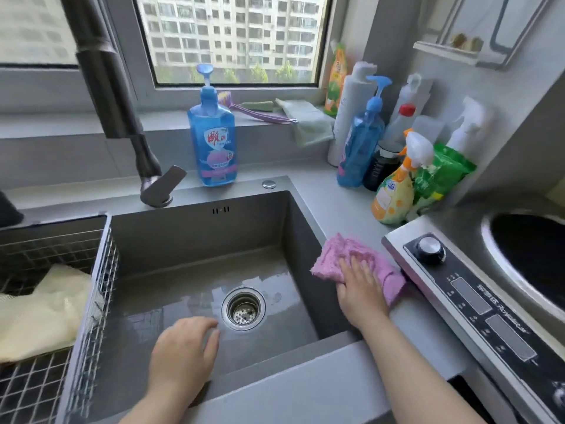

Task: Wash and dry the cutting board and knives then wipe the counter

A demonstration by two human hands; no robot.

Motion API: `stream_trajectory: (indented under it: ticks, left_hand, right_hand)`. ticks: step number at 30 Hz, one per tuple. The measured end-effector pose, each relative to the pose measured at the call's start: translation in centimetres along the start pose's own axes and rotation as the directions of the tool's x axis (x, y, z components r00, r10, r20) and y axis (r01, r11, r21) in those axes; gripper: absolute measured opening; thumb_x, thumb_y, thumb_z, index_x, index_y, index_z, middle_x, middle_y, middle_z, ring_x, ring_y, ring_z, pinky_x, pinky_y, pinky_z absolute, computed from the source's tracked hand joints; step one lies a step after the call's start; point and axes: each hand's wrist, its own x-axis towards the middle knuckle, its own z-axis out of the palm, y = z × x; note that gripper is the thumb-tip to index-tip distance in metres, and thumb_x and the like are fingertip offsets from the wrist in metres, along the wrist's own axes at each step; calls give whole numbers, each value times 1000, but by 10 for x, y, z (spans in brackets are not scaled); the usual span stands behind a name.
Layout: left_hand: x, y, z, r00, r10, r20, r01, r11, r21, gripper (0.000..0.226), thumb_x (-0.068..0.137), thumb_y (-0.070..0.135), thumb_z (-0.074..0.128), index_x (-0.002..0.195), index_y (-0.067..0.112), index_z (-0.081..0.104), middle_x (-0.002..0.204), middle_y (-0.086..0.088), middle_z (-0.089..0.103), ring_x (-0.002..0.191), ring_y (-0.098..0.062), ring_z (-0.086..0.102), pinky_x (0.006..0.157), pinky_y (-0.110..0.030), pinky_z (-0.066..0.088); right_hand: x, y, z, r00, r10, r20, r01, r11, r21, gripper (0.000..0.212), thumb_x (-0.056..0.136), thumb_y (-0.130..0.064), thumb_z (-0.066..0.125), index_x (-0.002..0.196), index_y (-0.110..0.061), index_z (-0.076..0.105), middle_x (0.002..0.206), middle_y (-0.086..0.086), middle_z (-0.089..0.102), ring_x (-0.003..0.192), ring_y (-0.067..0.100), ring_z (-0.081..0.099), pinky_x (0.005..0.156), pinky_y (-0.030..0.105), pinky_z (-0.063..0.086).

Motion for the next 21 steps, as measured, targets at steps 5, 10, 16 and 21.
stream_trajectory:
  ticks: [5,10,16,21]
  left_hand:
    - [27,-2,8,973,-230,6,229,973,30,8,71,16,64,68,12,71,66,-1,71,60,-25,69,52,-36,53]
    - [44,-6,7,853,-518,64,520,853,-36,16,80,7,66,94,10,72,96,-7,71,96,-30,64,77,-38,45]
    - [43,-16,6,834,-551,22,552,833,-50,20,85,12,59,102,12,69,103,-5,69,102,-28,60,78,-35,43]
    - [29,-32,-6,828,-560,8,558,824,-97,20,86,13,58,102,14,69,105,-5,69,99,-29,61,75,-35,44]
  right_hand:
    - [94,-5,-6,999,-9,34,8,999,39,56,98,-27,29,149,-21,7,158,5,-1,145,25,-1,119,36,-1]
    - [148,-15,-10,1000,3,12,-4,999,51,56,98,-34,29,149,-23,8,158,4,0,145,25,-1,117,37,0]
    - [160,-18,-9,999,-36,11,36,999,22,58,98,-39,28,149,-21,9,158,6,0,145,24,-1,117,38,1]
    - [126,-23,-11,989,-92,-116,99,993,58,59,95,-25,40,148,-15,14,158,6,5,145,23,3,117,36,-1]
